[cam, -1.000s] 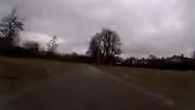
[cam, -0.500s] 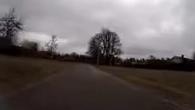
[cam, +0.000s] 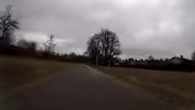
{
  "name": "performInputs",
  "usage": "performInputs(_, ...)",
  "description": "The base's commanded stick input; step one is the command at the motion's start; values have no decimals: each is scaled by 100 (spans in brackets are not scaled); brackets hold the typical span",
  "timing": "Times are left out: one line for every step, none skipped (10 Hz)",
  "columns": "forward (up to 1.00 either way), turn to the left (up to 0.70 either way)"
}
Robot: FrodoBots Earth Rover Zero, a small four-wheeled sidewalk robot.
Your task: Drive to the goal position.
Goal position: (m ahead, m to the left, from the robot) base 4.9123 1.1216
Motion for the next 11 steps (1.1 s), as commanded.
performInputs(100, 0)
performInputs(100, 40)
performInputs(100, 40)
performInputs(100, 40)
performInputs(100, 40)
performInputs(100, 40)
performInputs(100, 33)
performInputs(100, 0)
performInputs(100, 0)
performInputs(100, 0)
performInputs(100, 0)
